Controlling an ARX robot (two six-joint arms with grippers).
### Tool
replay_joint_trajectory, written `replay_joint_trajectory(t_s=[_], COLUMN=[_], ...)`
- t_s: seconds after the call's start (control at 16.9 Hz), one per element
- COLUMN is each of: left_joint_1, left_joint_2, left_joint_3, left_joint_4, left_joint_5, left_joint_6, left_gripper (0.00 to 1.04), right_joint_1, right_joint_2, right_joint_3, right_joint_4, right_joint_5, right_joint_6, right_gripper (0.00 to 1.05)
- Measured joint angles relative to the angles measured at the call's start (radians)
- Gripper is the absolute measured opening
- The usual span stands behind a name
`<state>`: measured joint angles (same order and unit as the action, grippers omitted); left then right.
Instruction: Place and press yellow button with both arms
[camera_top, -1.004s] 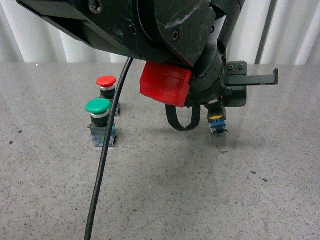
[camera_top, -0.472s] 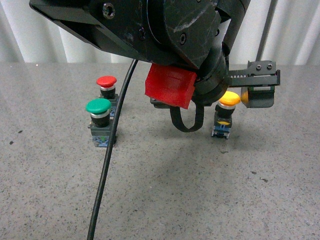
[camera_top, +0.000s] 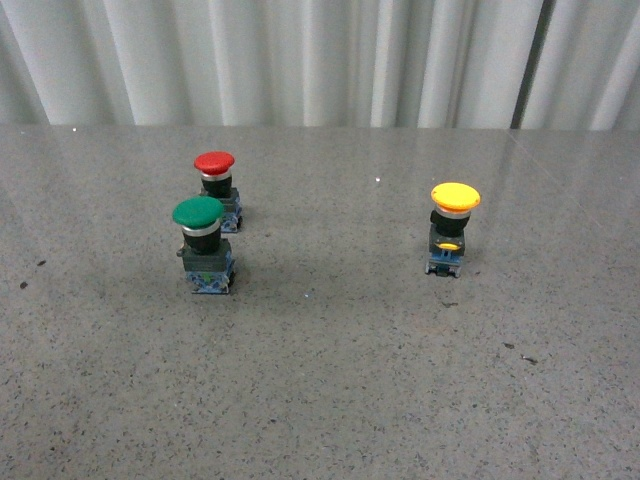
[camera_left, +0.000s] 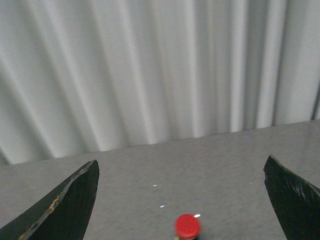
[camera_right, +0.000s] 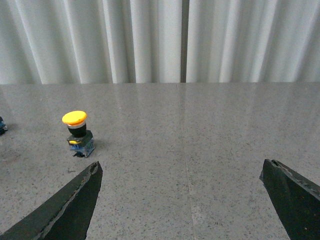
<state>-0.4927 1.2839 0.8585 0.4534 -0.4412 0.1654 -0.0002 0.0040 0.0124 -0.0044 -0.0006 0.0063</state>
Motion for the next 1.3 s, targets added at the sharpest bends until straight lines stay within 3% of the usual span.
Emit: replay_joint_trajectory(t_s=[0.06, 0.12, 0.24, 0.71, 0.89, 1.12, 1.18, 1.3], left_joint_1=[0.093, 0.121, 0.193, 0.249, 0.324, 0.414, 0.481, 0.495], left_joint_2=[-0.348, -0.448, -0.572, -0.62, -0.726, -0.835, -0.86, -0.905], left_joint_3=[-0.159, -0.219, -0.384, -0.481, -0.607, -0.715, -0.732, -0.756], left_joint_4=[-0.167, -0.227, -0.195, -0.172, -0.143, -0.156, -0.161, -0.171], left_joint_5=[0.034, 0.064, 0.136, 0.187, 0.269, 0.377, 0.428, 0.442], left_joint_6=[0.022, -0.043, -0.125, -0.145, -0.163, -0.162, -0.162, -0.163], left_gripper=[0.91, 0.8, 0.56, 0.36, 0.02, 0.02, 0.02, 0.02], right_joint_1=[0.0, 0.0, 0.0, 0.0, 0.0, 0.0, 0.0, 0.0], right_joint_2=[0.0, 0.0, 0.0, 0.0, 0.0, 0.0, 0.0, 0.0], right_joint_3=[0.0, 0.0, 0.0, 0.0, 0.0, 0.0, 0.0, 0.0], right_joint_4=[0.0, 0.0, 0.0, 0.0, 0.0, 0.0, 0.0, 0.0], right_joint_5=[0.0, 0.0, 0.0, 0.0, 0.0, 0.0, 0.0, 0.0], right_joint_6=[0.0, 0.0, 0.0, 0.0, 0.0, 0.0, 0.0, 0.0], right_gripper=[0.98, 0.98, 0.98, 0.98, 0.98, 0.98, 0.98, 0.98])
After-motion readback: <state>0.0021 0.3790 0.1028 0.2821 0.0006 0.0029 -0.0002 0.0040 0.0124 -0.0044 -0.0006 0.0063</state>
